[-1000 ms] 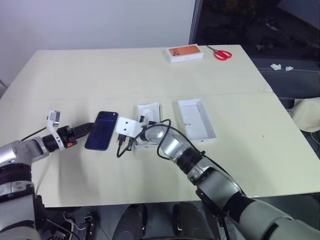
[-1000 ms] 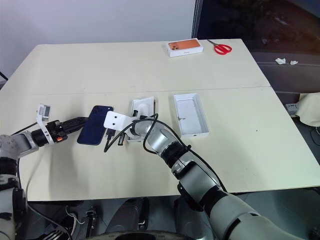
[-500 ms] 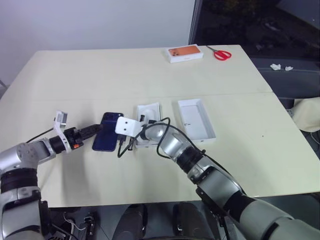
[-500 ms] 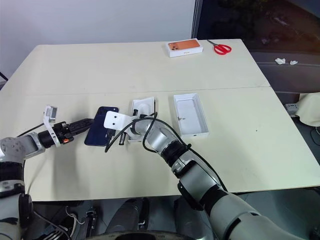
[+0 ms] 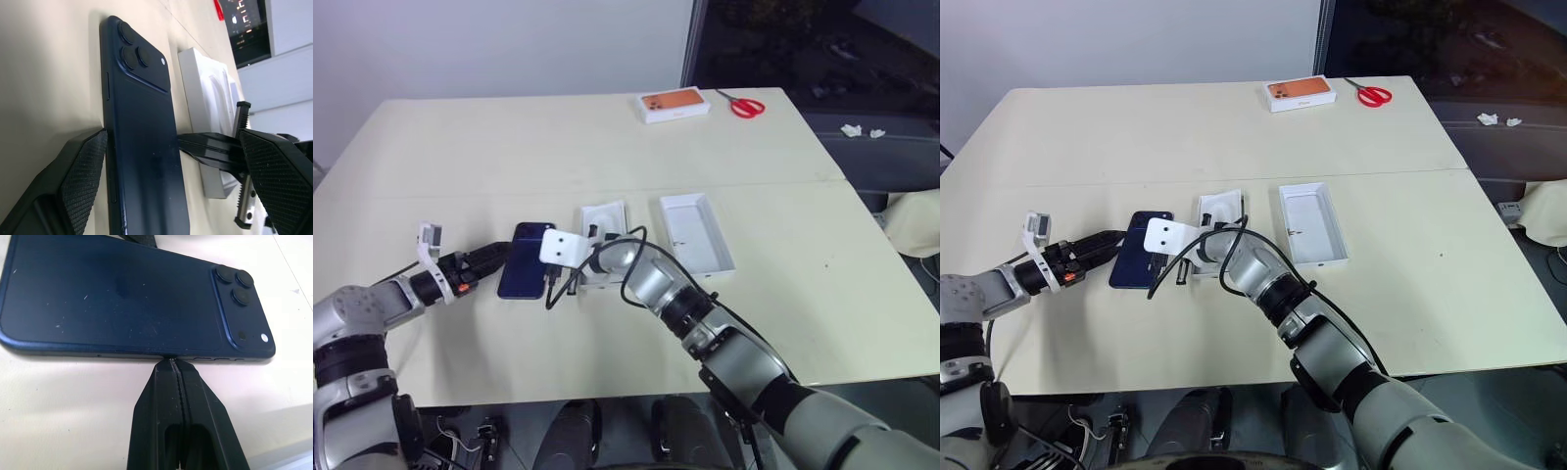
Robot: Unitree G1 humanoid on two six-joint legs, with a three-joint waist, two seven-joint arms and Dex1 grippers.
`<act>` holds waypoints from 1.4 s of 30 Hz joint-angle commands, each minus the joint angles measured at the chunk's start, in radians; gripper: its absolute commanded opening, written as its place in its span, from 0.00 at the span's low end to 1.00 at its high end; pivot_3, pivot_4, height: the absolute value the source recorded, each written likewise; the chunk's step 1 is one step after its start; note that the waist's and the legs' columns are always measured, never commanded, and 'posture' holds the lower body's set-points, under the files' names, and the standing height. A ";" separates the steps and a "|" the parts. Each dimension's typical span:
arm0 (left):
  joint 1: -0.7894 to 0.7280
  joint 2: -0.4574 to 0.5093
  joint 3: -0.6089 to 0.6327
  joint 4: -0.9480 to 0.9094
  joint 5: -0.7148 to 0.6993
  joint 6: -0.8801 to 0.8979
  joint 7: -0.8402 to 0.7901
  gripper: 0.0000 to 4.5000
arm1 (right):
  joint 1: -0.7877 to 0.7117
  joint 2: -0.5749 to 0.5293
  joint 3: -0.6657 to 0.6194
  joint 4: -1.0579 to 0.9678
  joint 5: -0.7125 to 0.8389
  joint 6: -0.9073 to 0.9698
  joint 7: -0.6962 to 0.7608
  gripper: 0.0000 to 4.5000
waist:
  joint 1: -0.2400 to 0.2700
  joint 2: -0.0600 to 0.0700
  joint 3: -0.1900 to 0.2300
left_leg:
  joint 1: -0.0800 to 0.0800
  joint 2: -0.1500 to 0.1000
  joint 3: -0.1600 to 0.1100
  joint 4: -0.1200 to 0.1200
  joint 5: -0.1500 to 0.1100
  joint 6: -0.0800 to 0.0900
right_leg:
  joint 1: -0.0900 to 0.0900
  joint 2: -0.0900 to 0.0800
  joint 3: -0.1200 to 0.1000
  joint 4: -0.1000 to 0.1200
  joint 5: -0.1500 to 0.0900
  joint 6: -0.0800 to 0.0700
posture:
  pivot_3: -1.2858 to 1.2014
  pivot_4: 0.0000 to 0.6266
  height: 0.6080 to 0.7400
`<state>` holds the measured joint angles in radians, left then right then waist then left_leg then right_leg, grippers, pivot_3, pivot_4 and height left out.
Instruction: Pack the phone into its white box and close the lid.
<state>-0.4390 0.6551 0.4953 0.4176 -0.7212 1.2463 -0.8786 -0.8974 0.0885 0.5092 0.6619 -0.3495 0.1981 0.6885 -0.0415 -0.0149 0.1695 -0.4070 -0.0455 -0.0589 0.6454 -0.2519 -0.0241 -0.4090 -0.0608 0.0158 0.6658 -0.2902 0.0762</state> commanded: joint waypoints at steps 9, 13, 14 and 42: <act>0.019 -0.053 -0.073 -0.216 -0.032 0.149 0.147 0.99 | 0.000 0.027 0.010 -0.034 0.009 -0.008 0.001 0.00 | -0.001 0.000 0.000 | 0.000 0.000 0.000 0.000 0.000 0.000 | 0.000 0.000 0.000 0.000 0.000 0.000 | 0.52 0.24 1.00; -0.002 -0.138 -0.052 -0.192 -0.028 0.149 0.211 0.99 | -0.001 0.029 0.008 -0.031 0.010 -0.013 0.001 0.00 | 0.007 0.002 -0.001 | 0.001 0.000 0.000 0.000 0.000 0.000 | 0.001 0.000 0.000 0.000 0.000 0.000 | 0.52 0.24 1.00; -0.002 -0.144 -0.056 -0.194 -0.028 0.143 0.211 0.99 | -0.001 0.028 0.009 -0.032 0.009 -0.014 0.001 0.00 | 0.010 0.003 -0.002 | 0.002 0.000 0.000 0.000 0.000 0.000 | 0.002 0.000 0.000 0.000 0.000 0.000 | 0.52 0.24 1.00; -0.085 -0.212 0.087 -0.332 -0.068 0.289 0.314 0.99 | 0.003 0.027 -0.010 -0.024 -0.005 -0.025 0.004 0.00 | 0.023 0.002 -0.003 | 0.004 -0.001 -0.001 0.000 0.001 -0.002 | 0.004 -0.001 0.000 -0.001 0.000 0.000 | 0.52 0.24 1.00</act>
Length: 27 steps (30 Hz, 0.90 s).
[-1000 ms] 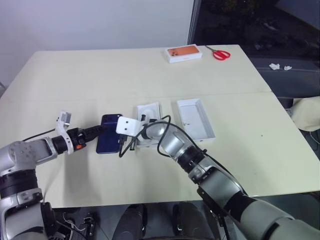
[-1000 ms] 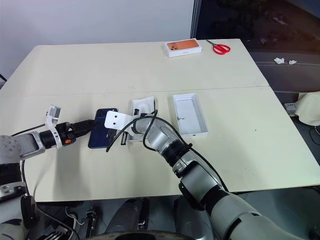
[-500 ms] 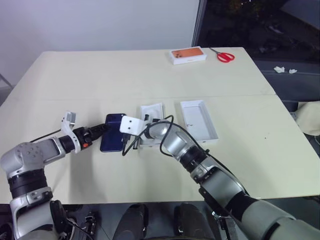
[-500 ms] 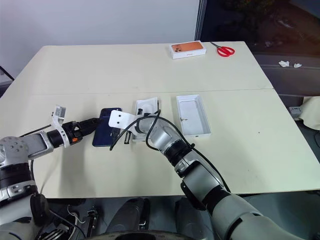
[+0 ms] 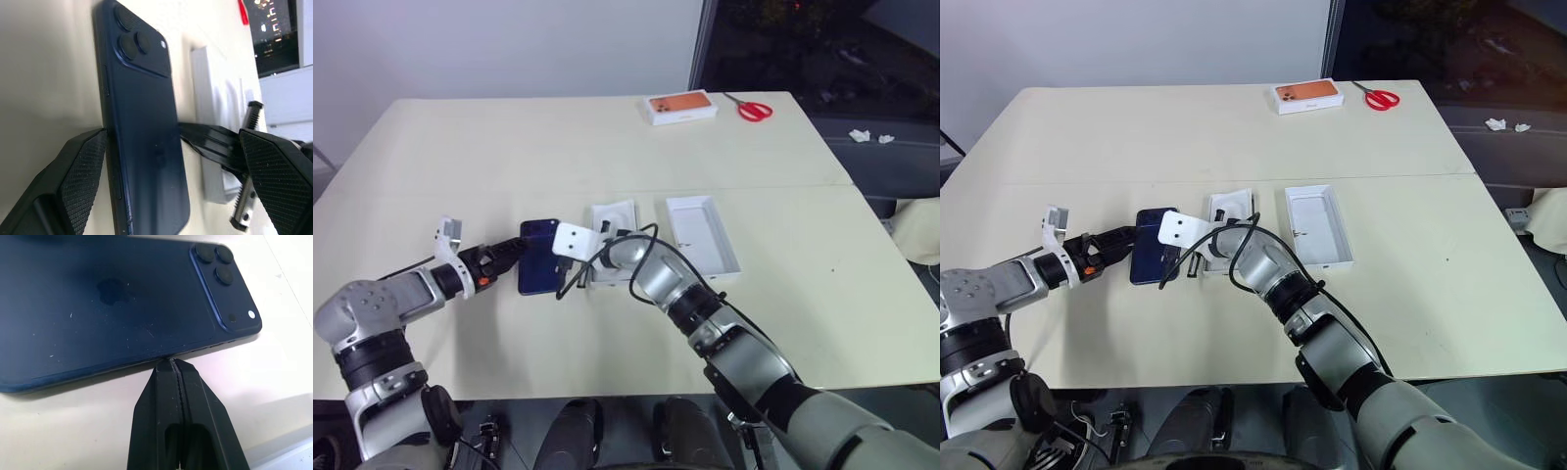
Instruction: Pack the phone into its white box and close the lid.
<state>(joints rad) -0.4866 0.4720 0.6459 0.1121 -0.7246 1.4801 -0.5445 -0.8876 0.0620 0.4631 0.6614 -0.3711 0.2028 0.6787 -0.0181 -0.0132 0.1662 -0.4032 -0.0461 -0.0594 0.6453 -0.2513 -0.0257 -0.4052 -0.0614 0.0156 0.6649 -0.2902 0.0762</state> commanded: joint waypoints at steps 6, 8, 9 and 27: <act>-0.023 0.031 -0.082 -0.043 -0.031 0.076 0.010 0.99 | -0.008 0.043 0.035 -0.031 0.017 -0.027 0.025 0.00 | -0.003 0.000 0.000 | 0.000 0.000 0.000 -0.001 0.000 0.000 | 0.000 0.000 0.000 0.000 0.000 0.000 | 0.52 0.24 1.00; -0.030 0.013 -0.062 -0.018 -0.031 0.076 0.018 0.99 | -0.008 0.042 0.035 -0.031 0.017 -0.027 0.026 0.00 | -0.003 0.000 0.000 | 0.000 0.000 0.000 -0.001 0.000 0.000 | -0.001 0.000 0.000 0.000 0.000 0.000 | 0.52 0.24 1.00; -0.033 0.005 -0.055 -0.009 -0.032 0.077 0.021 0.99 | -0.008 0.042 0.035 -0.031 0.017 -0.027 0.027 0.00 | -0.003 0.000 0.000 | 0.000 0.000 0.000 -0.001 0.000 0.000 | -0.001 0.000 0.000 0.000 0.000 0.000 | 0.52 0.24 1.00; 0.036 0.044 -0.053 -0.087 0.022 0.059 0.117 0.99 | -0.004 0.041 0.043 -0.037 0.022 -0.024 0.040 0.00 | -0.026 0.000 0.000 | 0.000 0.001 0.000 -0.005 0.000 -0.001 | 0.000 0.001 0.001 0.000 0.000 0.000 | 0.52 0.24 1.00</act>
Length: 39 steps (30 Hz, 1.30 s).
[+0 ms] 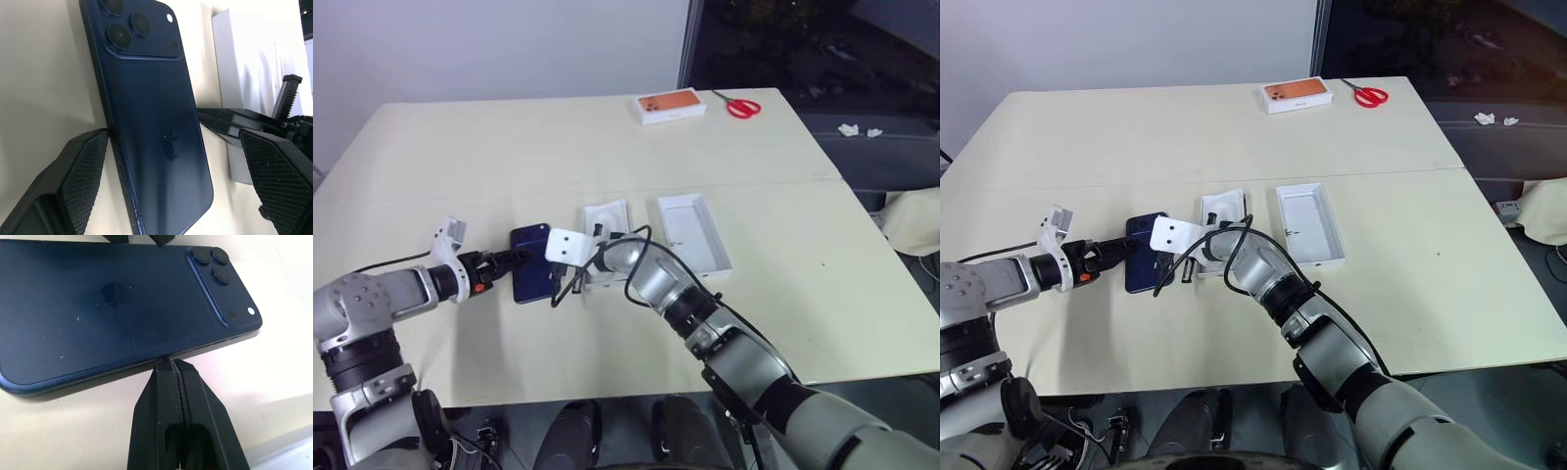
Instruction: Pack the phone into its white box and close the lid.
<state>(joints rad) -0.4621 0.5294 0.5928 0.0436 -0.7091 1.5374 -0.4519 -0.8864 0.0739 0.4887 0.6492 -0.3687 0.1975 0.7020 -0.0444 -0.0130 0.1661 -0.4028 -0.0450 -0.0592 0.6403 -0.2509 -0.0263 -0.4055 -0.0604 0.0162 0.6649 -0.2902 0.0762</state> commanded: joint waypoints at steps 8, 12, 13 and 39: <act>0.024 -0.099 -0.001 -0.017 0.015 -0.016 0.067 0.99 | 0.002 0.027 0.023 -0.033 0.019 -0.015 0.027 0.00 | 0.002 0.000 0.000 | 0.001 0.000 0.000 -0.002 0.000 0.000 | 0.000 0.000 0.000 0.000 0.000 0.000 | 0.52 0.24 1.00; -0.012 -0.187 -0.009 0.006 0.013 -0.047 0.097 0.99 | 0.001 0.029 0.024 -0.029 0.020 -0.015 0.027 0.00 | 0.012 0.000 0.000 | 0.013 0.000 0.000 -0.007 0.001 -0.001 | 0.009 -0.001 0.000 -0.004 0.000 0.000 | 0.52 0.24 1.00; -0.019 -0.201 -0.004 0.012 0.014 -0.052 0.104 0.99 | 0.001 0.029 0.022 -0.030 0.021 -0.013 0.027 0.00 | 0.015 0.000 0.000 | 0.013 0.000 0.000 -0.007 0.001 -0.001 | 0.010 -0.001 0.000 -0.004 0.000 0.000 | 0.52 0.24 1.00; 0.065 -0.169 0.054 0.046 -0.066 -0.077 0.047 0.63 | 0.004 0.008 0.022 -0.038 0.013 -0.017 0.019 0.00 | 0.002 0.000 0.000 | 0.012 0.000 0.000 -0.010 0.001 -0.002 | 0.010 0.000 0.000 -0.005 0.000 0.000 | 0.52 0.24 1.00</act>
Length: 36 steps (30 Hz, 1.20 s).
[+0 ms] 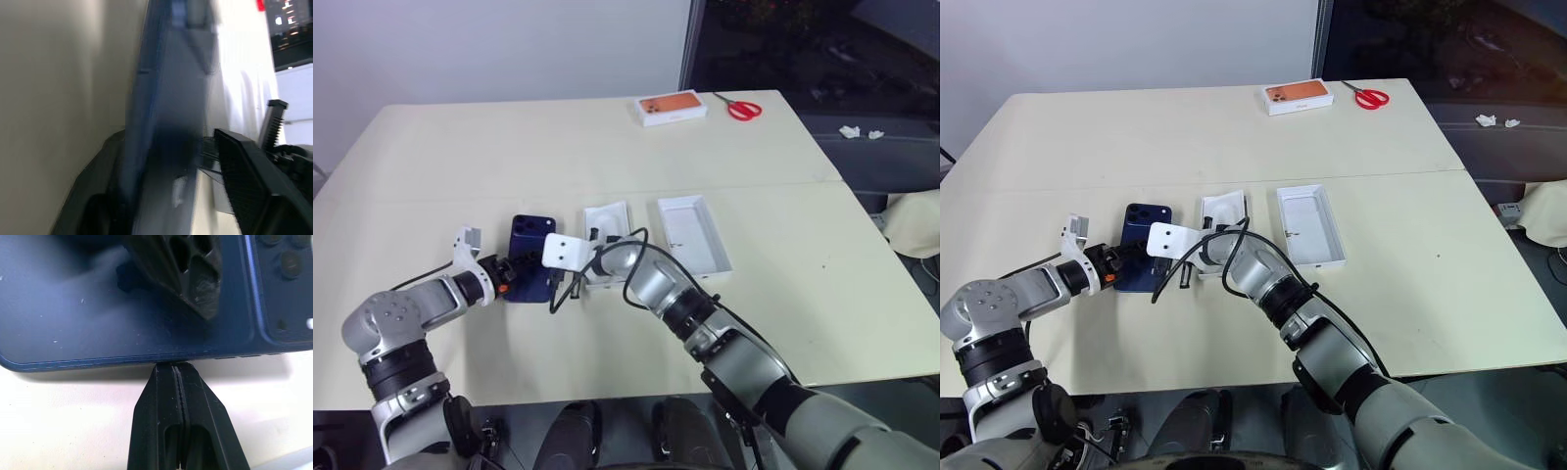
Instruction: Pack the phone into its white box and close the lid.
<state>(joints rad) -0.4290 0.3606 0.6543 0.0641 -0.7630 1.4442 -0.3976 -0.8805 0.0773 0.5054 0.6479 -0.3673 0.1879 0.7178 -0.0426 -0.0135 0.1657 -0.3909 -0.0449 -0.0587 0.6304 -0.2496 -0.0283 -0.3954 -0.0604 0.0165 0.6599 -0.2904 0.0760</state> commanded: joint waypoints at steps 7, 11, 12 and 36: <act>0.067 0.013 -0.020 0.039 -0.028 -0.001 -0.007 0.63 | 0.008 0.004 0.008 -0.052 0.011 -0.001 0.004 0.00 | -0.001 0.000 0.000 | 0.000 0.000 0.000 0.000 0.000 0.000 | 0.000 0.000 0.000 0.000 0.000 0.000 | 0.52 0.24 1.00; 0.079 0.015 -0.021 0.045 -0.035 -0.012 -0.003 0.57 | 0.012 0.003 0.010 -0.059 0.009 0.001 0.006 0.00 | -0.001 0.000 0.000 | 0.000 0.000 0.000 0.000 0.000 0.000 | 0.000 0.000 0.000 0.000 0.000 0.000 | 0.52 0.24 1.00; 0.082 0.016 -0.023 0.045 -0.038 -0.014 -0.002 0.51 | 0.013 0.003 0.010 -0.060 0.009 0.001 0.007 0.00 | -0.001 0.000 0.000 | 0.000 0.000 0.000 0.000 0.000 0.000 | 0.000 0.000 0.000 0.000 0.000 0.000 | 0.52 0.24 1.00; 0.119 0.003 -0.024 0.050 -0.096 -0.055 0.053 0.23 | 0.015 -0.004 0.007 -0.058 0.012 0.001 0.009 0.00 | 0.001 -0.001 -0.001 | 0.001 0.001 -0.001 -0.001 0.000 0.000 | -0.001 0.000 -0.001 -0.002 0.000 0.000 | 0.52 0.24 1.00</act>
<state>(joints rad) -0.3255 0.3672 0.6408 0.0930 -0.8830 1.3863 -0.3891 -0.8612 0.0681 0.5078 0.6208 -0.3680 0.1915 0.7242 -0.0412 -0.0145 0.1648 -0.3901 -0.0444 -0.0598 0.6297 -0.2496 -0.0282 -0.3962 -0.0606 0.0155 0.6575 -0.2904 0.0759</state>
